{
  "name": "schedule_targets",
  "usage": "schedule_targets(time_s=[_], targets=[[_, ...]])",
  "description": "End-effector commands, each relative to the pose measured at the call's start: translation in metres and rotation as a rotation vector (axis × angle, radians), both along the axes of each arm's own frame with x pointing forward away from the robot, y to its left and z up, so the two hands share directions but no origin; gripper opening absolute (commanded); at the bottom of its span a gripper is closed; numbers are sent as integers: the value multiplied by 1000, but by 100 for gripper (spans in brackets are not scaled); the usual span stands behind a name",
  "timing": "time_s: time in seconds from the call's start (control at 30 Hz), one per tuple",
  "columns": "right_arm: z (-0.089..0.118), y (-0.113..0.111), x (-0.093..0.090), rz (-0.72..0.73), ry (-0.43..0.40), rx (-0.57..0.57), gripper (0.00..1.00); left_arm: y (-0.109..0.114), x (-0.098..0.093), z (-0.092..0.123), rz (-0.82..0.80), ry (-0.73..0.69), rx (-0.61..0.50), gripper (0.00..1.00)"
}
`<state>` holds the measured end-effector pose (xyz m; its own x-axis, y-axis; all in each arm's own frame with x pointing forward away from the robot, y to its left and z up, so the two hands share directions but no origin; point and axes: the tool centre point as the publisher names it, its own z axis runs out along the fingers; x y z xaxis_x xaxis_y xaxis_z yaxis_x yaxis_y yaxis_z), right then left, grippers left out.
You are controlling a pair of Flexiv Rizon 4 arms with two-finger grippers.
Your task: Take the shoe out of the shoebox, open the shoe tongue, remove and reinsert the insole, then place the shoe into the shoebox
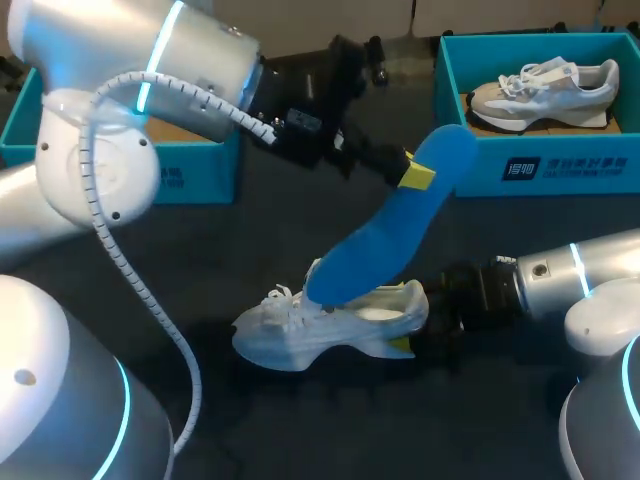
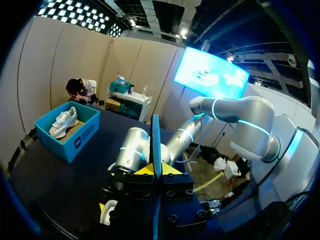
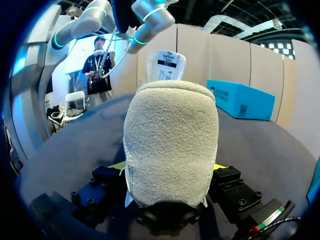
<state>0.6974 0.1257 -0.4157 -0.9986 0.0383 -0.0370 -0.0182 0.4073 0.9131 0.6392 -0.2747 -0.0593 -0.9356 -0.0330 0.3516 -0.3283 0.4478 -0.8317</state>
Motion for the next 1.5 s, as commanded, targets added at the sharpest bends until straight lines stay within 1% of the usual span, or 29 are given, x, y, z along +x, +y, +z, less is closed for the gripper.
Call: schedule_targets(time_s=[0.03,0.17,0.3,0.47,0.6,0.7,0.73,0.87,1.03,1.1,1.5], targets=[[-5,2,-3,-2,-1,-4,0,3,-1,0,-1,0,-2,0],[-5,2,-3,-2,-1,-4,0,9,7,24,22,-1,-70,0],[-5,2,-3,-2,-1,-4,0,14,14,46,24,49,-108,0],[-5,2,-3,-2,-1,-4,0,24,16,72,-14,82,-147,0],[-5,2,-3,-2,-1,-4,0,34,17,87,-46,109,-190,0],[-5,2,-3,-2,-1,-4,0,42,16,98,-56,101,-239,0],[-5,2,-3,-2,-1,-4,0,46,14,102,-56,81,-262,0],[-5,2,-3,-2,-1,-4,0,56,10,114,-52,77,-321,0],[-5,2,-3,-2,-1,-4,0,66,3,129,-47,67,-359,0],[-5,2,-3,-2,-1,-4,0,70,2,140,-49,60,-361,0],[-5,2,-3,-2,-1,-4,0,70,2,140,-49,60,-361,0]])
